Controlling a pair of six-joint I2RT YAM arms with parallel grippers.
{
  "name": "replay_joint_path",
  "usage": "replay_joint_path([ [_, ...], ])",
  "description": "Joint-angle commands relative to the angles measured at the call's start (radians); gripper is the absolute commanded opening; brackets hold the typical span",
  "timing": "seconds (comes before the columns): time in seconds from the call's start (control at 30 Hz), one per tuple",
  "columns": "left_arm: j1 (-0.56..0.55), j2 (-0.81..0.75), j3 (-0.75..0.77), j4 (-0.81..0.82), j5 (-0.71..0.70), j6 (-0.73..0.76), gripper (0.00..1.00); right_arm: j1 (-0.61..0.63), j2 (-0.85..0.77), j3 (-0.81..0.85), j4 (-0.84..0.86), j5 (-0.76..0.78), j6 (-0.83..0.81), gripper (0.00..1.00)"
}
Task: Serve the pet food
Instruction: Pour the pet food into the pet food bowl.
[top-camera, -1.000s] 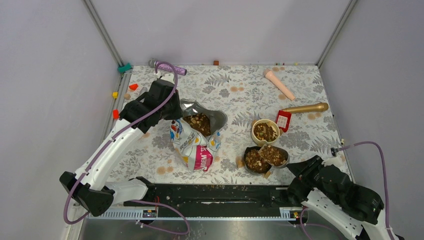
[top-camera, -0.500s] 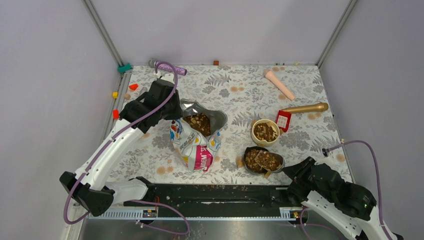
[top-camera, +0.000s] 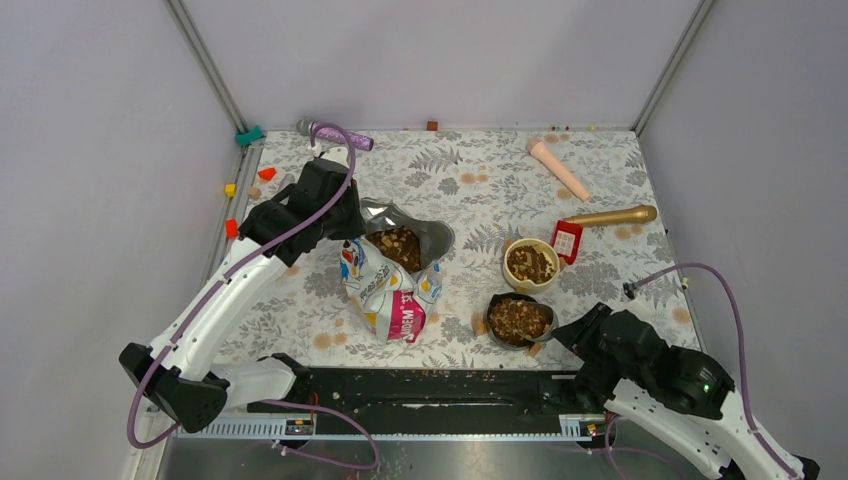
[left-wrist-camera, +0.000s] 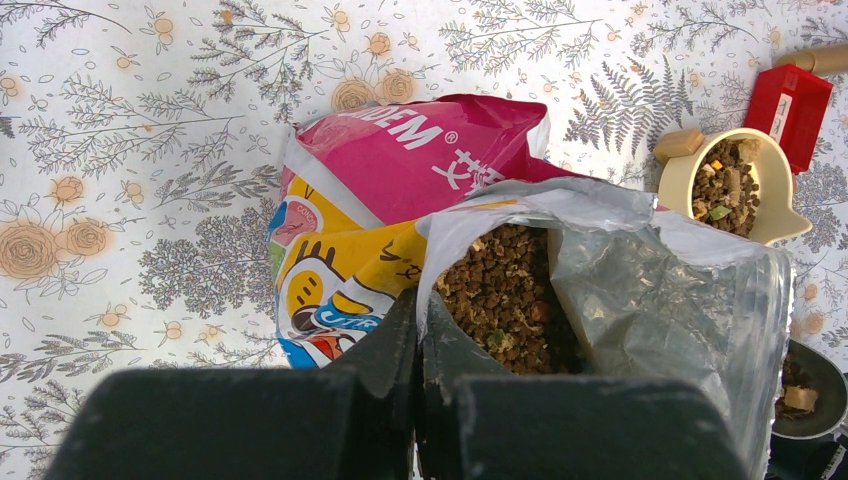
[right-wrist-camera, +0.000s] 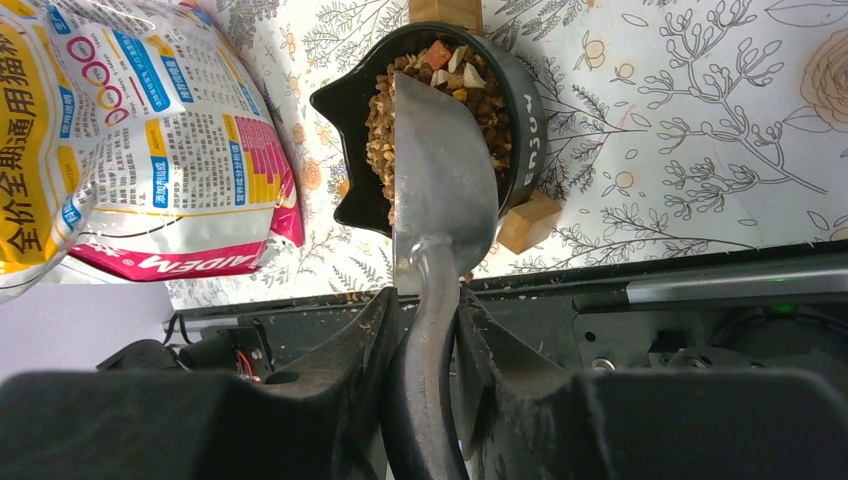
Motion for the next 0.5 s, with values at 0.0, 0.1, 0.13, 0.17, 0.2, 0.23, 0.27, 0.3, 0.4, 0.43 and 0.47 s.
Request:
replay_joint_path([
  [0.0, 0.005, 0.008, 0.016, 0.003, 0.007, 0.016, 0.0, 0.002, 0.063, 0.026, 0.064, 0.011, -0.051, 0.0],
  [0.1, 0.005, 0.008, 0.017, 0.002, 0.006, 0.017, 0.0, 0.002, 0.089, 0.027, 0.08, 0.006, -0.066, 0.0],
  [0.13, 0.004, 0.009, 0.017, 0.004, 0.005, 0.017, 0.0, 0.002, 0.094, 0.031, 0.079, 0.007, -0.07, 0.0],
  [0.17, 0.004, 0.009, 0.017, 0.002, 0.006, 0.016, 0.0, 0.002, 0.098, 0.037, 0.076, 0.008, -0.077, 0.0],
  [0.2, 0.004, 0.007, 0.016, 0.002, 0.006, 0.016, 0.0, 0.002, 0.103, 0.045, 0.069, 0.01, -0.081, 0.0],
  [0.23, 0.005, 0.008, 0.017, 0.003, 0.006, 0.016, 0.0, 0.002, 0.108, 0.054, 0.058, 0.015, -0.083, 0.0],
  [0.27, 0.004, 0.007, 0.016, 0.002, 0.006, 0.016, 0.0, 0.002, 0.113, 0.065, 0.037, 0.019, -0.089, 0.0],
  [0.3, 0.005, 0.007, 0.017, 0.003, 0.006, 0.017, 0.0, 0.002, 0.118, 0.074, 0.025, 0.024, -0.091, 0.0],
  [0.4, 0.005, 0.008, 0.016, 0.003, 0.005, 0.016, 0.0, 0.002, 0.126, 0.091, -0.017, 0.034, -0.101, 0.0],
  [0.43, 0.004, 0.009, 0.018, 0.003, 0.005, 0.016, 0.0, 0.001, 0.128, 0.093, -0.025, 0.034, -0.103, 0.0],
  [0.47, 0.004, 0.009, 0.017, 0.003, 0.004, 0.016, 0.0, 0.002, 0.132, 0.096, -0.034, 0.034, -0.107, 0.0],
])
